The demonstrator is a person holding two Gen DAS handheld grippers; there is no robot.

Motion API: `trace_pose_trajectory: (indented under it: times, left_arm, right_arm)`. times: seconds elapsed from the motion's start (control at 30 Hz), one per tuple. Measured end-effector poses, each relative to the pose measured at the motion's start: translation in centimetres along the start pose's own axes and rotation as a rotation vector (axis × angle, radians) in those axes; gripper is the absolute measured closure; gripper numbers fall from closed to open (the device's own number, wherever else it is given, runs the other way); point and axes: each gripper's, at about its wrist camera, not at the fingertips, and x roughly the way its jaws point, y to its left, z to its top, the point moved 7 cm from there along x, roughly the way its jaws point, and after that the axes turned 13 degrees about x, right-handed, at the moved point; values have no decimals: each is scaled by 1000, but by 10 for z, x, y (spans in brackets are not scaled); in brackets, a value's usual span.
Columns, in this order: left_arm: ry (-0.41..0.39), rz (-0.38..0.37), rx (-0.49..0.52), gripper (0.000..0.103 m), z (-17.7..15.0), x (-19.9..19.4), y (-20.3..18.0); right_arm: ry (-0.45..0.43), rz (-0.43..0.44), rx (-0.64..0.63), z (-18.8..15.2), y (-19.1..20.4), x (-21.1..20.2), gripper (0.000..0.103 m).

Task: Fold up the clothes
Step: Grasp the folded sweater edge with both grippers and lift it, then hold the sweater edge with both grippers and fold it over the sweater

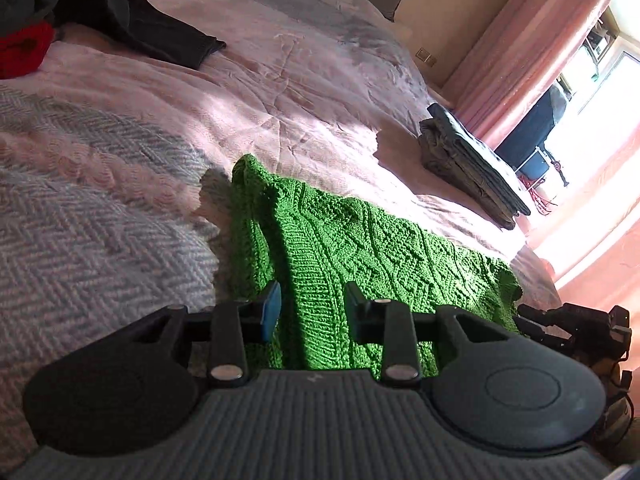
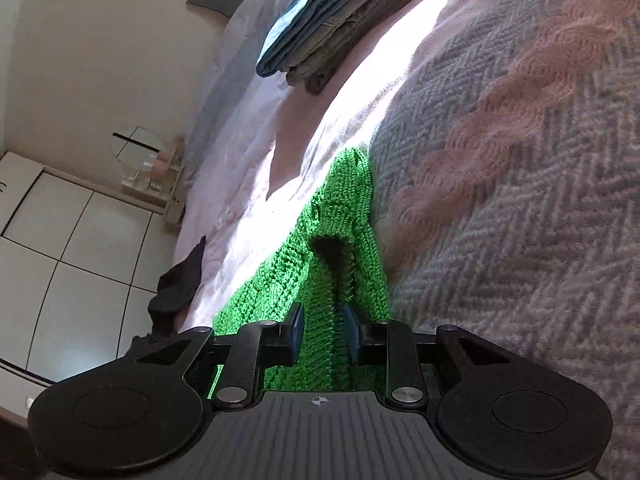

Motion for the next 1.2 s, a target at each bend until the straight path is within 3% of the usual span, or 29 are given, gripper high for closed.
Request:
trace_pose_trajectory:
  times: [0.23, 0.3, 0.43, 0.53, 0.6, 0.7, 0.87, 0.93, 1.03, 1.2]
  left_arm:
    - [-2, 1, -2, 75, 5, 7, -2]
    - [-1, 3, -4, 75, 6, 10, -2]
    - [3, 5, -7, 75, 6, 14, -2]
    - [-3, 4, 1, 75, 7, 13, -3]
    - [-2, 7, 6, 75, 7, 13, -3]
    - [13, 14, 6, 75, 3, 16, -1]
    - [16, 5, 15, 75, 0, 14, 0]
    - [13, 2, 14, 75, 1, 13, 2]
    - [8, -4, 3, 75, 2, 11, 3]
    - [-10, -4, 6, 74, 5, 3, 7]
  right_arm:
    - [64, 29, -28, -12, 3, 7, 76]
    - [78, 22, -17, -12, 0, 12, 90]
    - [73, 0, -19, -13, -2, 16, 101]
    - [-24, -73, -153, -18, 12, 3, 103]
    - [-81, -153, -160, -19, 8, -8, 103]
    - [-66, -187, -135, -27, -10, -4, 103]
    - [-91, -286, -318, -36, 19, -2, 102]
    - [-129, -241, -317, -33, 33, -4, 102]
    - [-152, -167, -208, -18, 35, 5, 101]
    - [-197, -181, -153, -3, 24, 15, 100]
